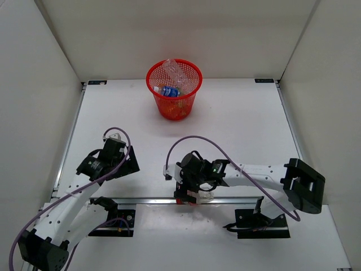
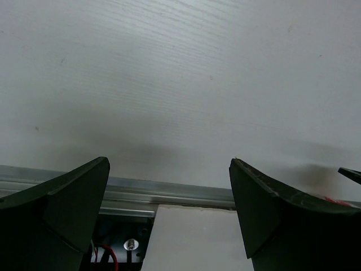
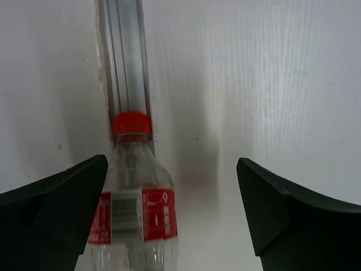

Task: Put the plastic bottles in the bin

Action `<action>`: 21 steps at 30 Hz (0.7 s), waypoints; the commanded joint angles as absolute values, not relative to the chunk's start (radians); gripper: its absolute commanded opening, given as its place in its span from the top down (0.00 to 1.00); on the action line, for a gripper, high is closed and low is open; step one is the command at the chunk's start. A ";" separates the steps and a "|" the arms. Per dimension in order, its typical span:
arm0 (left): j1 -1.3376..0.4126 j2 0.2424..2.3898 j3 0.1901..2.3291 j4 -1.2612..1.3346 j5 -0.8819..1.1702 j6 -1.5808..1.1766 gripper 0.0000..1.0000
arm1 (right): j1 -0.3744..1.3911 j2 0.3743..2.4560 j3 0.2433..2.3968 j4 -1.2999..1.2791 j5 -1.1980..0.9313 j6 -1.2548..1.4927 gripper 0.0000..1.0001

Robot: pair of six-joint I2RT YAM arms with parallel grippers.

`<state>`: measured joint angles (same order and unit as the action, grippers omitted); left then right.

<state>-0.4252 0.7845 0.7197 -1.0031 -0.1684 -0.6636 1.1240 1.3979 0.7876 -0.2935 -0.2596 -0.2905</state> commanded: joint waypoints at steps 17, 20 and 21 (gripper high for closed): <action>-0.377 0.799 0.755 -0.942 -0.160 -0.618 0.02 | 1.017 1.275 0.782 -0.347 -0.185 -0.281 0.01; -0.374 0.795 0.753 -0.937 -0.158 -0.617 0.01 | 0.951 1.198 0.746 -0.359 -0.294 -0.264 0.01; -0.373 0.792 0.752 -0.937 -0.158 -0.623 0.01 | 0.936 1.174 0.732 -0.357 -0.299 -0.267 0.01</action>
